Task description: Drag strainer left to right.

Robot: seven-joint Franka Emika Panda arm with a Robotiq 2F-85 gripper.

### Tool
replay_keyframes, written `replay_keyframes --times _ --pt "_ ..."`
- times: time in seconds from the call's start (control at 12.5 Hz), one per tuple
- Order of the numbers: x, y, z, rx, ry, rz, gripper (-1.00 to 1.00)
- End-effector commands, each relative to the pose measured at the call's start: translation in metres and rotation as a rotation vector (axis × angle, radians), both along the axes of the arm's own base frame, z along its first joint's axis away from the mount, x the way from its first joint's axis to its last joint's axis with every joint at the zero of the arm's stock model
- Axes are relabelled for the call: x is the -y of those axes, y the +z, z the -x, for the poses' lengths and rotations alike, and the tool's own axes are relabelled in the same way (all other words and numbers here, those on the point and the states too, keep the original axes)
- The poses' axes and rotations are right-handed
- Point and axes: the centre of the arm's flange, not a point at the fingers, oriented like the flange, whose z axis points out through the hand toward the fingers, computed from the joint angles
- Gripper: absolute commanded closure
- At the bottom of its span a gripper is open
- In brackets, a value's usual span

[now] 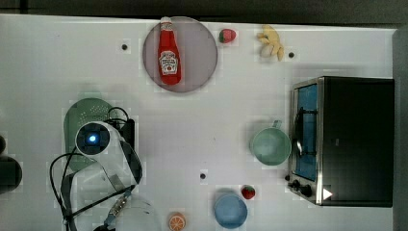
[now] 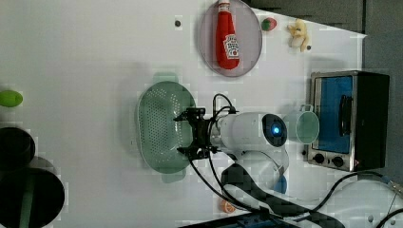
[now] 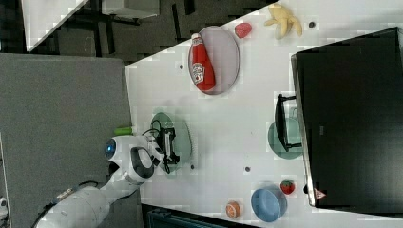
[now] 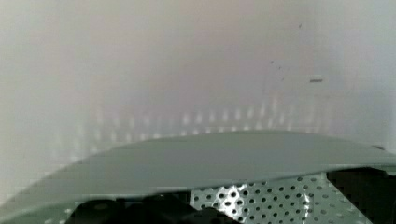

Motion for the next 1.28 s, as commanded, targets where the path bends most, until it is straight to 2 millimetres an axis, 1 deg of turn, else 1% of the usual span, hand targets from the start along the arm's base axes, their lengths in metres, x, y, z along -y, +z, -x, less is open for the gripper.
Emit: replay_keyframes --times 0.08,0.48,0.64,1.12,1.28 --pt "0.026 0.011 -0.014 0.024 -0.072 0.025 -1.00" --pt "0.083 0.011 -0.020 0.022 -0.128 0.063 -1.00" --pt "0.106 0.010 -0.024 0.024 -0.103 0.069 -1.00" --pt "0.188 0.009 -0.034 0.033 -0.070 0.101 -1.00" --pt "0.212 0.009 -0.036 0.036 -0.062 0.111 -1.00"
